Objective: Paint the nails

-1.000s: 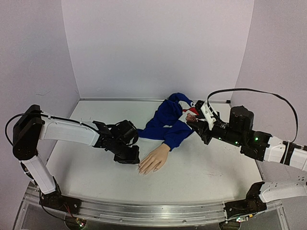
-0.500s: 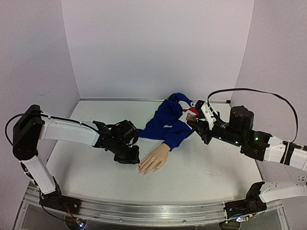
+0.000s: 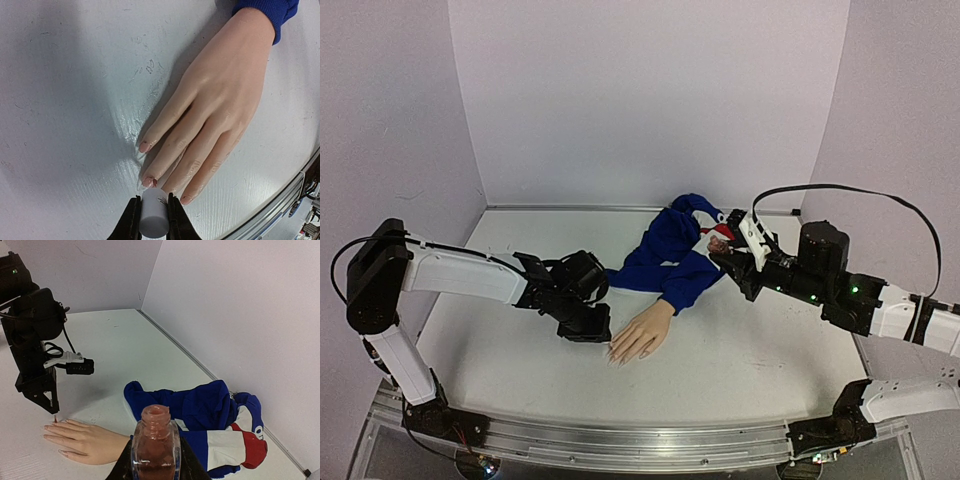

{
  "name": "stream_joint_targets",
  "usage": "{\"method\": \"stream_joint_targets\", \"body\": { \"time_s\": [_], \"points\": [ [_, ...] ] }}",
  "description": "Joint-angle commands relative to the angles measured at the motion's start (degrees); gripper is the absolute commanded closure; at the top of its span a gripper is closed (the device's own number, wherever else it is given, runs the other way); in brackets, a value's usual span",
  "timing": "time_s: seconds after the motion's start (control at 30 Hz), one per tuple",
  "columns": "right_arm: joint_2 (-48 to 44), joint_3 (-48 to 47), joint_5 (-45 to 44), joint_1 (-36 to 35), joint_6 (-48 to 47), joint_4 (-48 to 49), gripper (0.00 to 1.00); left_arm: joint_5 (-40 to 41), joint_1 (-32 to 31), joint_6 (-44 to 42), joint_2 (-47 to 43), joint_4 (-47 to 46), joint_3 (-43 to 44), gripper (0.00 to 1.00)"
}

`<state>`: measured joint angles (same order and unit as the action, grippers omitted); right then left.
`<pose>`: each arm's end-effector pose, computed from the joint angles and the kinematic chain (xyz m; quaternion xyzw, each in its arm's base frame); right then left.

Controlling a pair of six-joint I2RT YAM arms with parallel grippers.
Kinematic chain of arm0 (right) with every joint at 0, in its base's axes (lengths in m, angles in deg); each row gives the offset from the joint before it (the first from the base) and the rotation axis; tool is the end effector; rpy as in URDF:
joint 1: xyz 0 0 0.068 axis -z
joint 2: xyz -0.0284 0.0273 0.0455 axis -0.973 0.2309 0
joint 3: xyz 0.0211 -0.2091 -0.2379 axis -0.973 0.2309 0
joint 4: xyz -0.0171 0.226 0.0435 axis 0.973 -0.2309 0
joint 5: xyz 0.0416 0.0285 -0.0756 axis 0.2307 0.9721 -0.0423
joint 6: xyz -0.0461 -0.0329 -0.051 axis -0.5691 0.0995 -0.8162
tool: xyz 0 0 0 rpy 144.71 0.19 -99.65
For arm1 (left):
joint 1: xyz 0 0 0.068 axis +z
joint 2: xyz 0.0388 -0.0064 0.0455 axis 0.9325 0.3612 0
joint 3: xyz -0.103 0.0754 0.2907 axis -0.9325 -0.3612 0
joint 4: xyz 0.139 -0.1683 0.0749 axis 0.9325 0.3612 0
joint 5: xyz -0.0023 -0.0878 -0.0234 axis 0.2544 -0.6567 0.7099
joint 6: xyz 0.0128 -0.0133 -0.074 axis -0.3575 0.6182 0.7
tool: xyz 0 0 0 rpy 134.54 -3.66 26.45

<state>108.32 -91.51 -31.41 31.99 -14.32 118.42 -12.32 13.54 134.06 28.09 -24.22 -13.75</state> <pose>0.1481 0.1525 0.3781 -0.3625 0.5376 0.1910 0.7370 0.1826 -0.2753 0.2157 0.0980 0.9649 -0.2156 0.1133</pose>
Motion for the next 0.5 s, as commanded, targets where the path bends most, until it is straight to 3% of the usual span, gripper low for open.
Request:
{"method": "stream_joint_targets", "body": {
  "time_s": [0.0,0.47],
  "points": [
    [-0.3,-0.3,0.7,0.3,0.2,3.8,1.0,-0.3,0.3,0.7,-0.4,1.5,1.2,1.0],
    [0.1,-0.6,1.2,0.4,0.4,4.0,1.0,-0.8,0.2,0.4,-1.2,0.2,0.2,1.0]
  ]
}}
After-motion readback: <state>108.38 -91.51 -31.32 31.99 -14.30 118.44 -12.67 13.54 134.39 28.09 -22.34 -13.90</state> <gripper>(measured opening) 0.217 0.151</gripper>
